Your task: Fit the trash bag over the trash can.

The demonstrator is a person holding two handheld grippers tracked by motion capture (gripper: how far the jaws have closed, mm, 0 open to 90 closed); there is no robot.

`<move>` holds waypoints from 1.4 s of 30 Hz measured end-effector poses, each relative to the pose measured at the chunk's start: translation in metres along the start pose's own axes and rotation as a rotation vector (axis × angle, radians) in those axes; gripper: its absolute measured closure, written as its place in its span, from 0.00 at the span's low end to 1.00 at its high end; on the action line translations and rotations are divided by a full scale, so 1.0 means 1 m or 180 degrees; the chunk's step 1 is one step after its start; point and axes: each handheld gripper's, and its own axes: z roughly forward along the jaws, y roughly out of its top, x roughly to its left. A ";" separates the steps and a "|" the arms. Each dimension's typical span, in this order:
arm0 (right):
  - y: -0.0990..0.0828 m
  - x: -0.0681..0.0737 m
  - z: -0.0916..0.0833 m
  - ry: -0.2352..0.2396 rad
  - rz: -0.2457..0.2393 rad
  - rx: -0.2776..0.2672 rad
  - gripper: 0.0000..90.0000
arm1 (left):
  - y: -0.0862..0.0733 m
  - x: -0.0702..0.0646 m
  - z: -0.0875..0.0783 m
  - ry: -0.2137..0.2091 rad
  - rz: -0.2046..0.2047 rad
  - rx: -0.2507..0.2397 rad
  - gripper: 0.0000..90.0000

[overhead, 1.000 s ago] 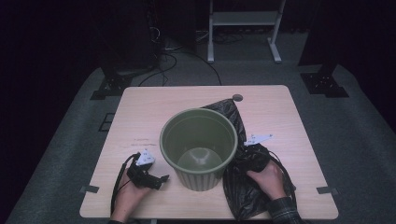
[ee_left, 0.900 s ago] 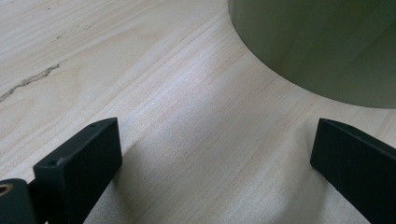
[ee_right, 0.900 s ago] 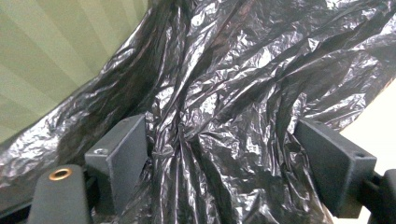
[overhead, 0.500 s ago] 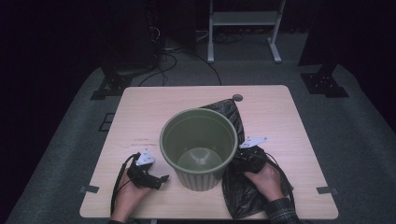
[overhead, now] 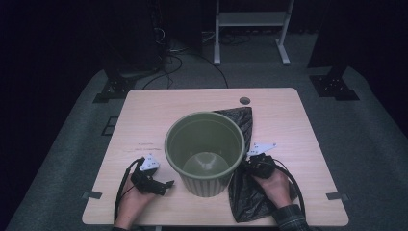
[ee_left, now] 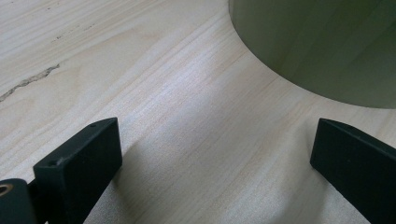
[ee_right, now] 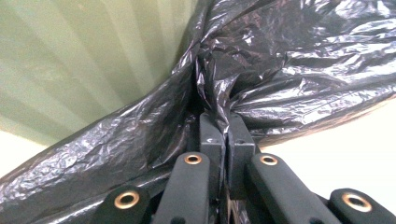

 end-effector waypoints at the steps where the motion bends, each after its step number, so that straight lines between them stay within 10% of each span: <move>1: 0.000 0.000 0.000 0.0000 0.0000 0.0000 0.98 | 0.000 0.000 0.000 0.0000 0.0000 0.0000 0.01; 42: 0.035 0.013 -0.107 0.0822 -0.0476 -0.0629 0.98 | 0.000 0.000 0.000 0.0000 0.0001 -0.0001 0.01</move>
